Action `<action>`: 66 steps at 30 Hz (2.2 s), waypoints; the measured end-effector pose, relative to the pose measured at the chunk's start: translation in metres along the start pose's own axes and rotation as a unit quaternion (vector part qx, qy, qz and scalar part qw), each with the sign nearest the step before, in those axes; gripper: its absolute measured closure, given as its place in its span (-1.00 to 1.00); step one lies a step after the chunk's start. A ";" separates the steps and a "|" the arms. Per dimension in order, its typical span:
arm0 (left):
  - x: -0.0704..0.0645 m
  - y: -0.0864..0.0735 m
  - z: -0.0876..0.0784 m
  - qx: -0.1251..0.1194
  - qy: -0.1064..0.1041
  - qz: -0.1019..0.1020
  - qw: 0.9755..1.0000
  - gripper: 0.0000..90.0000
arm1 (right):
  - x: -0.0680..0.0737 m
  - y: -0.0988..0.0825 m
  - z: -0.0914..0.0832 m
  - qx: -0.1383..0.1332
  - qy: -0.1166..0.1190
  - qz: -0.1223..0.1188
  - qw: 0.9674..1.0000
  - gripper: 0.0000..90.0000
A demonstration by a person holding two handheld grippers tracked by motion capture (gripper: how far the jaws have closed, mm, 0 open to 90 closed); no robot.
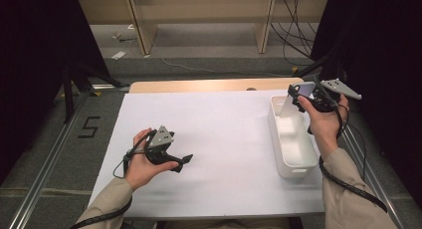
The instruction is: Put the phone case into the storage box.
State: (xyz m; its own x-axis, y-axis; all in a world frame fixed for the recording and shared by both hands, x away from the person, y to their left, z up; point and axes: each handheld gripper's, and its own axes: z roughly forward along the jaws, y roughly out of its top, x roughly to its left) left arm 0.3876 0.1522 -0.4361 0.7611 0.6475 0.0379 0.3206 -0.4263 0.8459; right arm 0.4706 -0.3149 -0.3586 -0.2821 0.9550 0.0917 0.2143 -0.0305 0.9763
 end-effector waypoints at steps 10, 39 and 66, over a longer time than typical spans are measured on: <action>0.000 0.000 0.000 -0.001 0.000 0.000 1.000 -1.00 | 0.000 0.000 0.005 0.003 0.000 -0.006 1.000 -0.60; 0.000 0.000 0.000 -0.002 -0.001 -0.001 1.000 -1.00 | -0.001 0.002 0.014 0.004 0.000 -0.014 1.000 -0.60; 0.000 0.000 0.000 -0.002 -0.001 -0.001 1.000 -1.00 | 0.000 0.003 0.022 0.003 -0.003 -0.022 1.000 -0.60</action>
State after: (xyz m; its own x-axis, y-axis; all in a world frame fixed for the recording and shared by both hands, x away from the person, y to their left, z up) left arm 0.3878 0.1522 -0.4361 0.7614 0.6473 0.0355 0.3193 -0.4222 0.8484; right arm 0.4922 -0.3086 -0.3602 -0.2867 0.9569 0.0470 0.2081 0.0143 0.9780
